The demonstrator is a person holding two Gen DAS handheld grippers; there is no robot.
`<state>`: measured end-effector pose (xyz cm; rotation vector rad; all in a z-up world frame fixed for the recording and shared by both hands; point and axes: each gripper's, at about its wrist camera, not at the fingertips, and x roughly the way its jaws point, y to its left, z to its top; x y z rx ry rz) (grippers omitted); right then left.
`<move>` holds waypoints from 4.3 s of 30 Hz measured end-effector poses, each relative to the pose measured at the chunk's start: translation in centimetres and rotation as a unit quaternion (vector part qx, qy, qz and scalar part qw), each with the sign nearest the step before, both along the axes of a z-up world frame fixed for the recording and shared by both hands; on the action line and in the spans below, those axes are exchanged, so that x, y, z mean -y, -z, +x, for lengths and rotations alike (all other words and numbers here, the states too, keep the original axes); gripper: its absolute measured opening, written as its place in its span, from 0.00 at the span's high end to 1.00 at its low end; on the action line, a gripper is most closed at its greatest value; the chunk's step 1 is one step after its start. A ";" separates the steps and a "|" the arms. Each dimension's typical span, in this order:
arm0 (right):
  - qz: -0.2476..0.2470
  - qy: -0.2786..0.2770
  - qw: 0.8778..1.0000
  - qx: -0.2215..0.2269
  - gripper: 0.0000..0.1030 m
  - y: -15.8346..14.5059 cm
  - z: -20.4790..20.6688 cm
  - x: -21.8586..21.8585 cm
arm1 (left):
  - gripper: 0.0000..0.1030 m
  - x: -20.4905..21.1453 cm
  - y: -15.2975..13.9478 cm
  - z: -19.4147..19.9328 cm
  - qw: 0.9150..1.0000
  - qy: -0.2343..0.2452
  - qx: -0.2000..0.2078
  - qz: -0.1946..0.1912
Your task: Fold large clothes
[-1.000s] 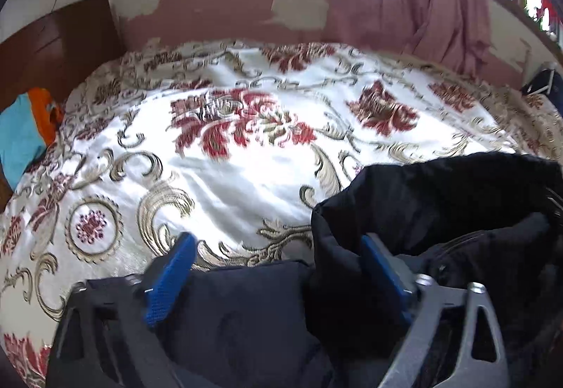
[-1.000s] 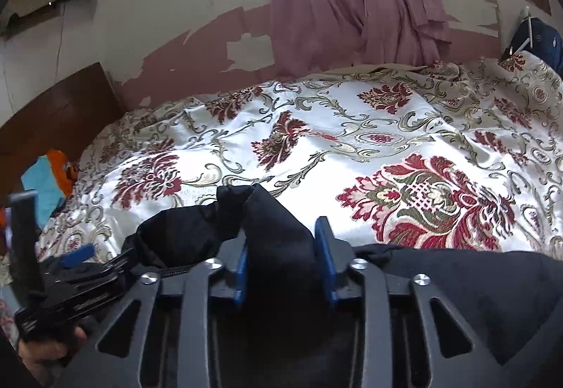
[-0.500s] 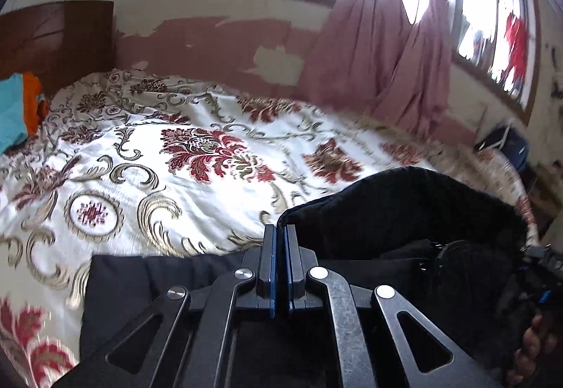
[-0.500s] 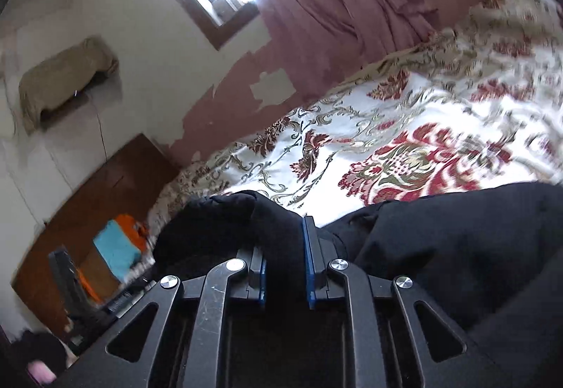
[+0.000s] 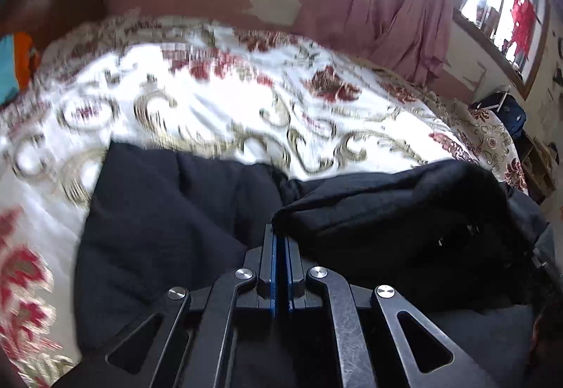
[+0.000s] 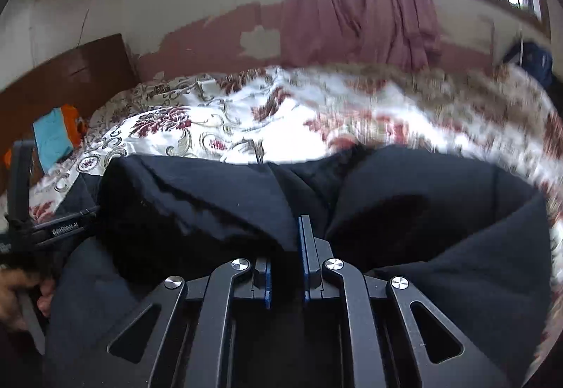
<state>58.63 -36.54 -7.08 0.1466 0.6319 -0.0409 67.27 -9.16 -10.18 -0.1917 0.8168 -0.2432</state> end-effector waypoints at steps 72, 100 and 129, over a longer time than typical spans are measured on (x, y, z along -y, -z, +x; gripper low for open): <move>-0.178 -0.246 0.936 -0.180 0.85 1.4 6.1 -6.3 | 1.00 3.8 1.3 0.3 0.968 0.217 0.002 -0.124; -0.301 -0.214 0.916 -0.159 0.85 2.1 4.6 -8.9 | 0.96 7.1 2.2 -0.1 0.975 0.221 -0.001 0.005; -0.243 -0.165 0.951 -0.093 0.46 -2.4 -0.2 -8.2 | 0.98 2.8 -1.3 -1.9 0.982 0.173 0.057 -0.054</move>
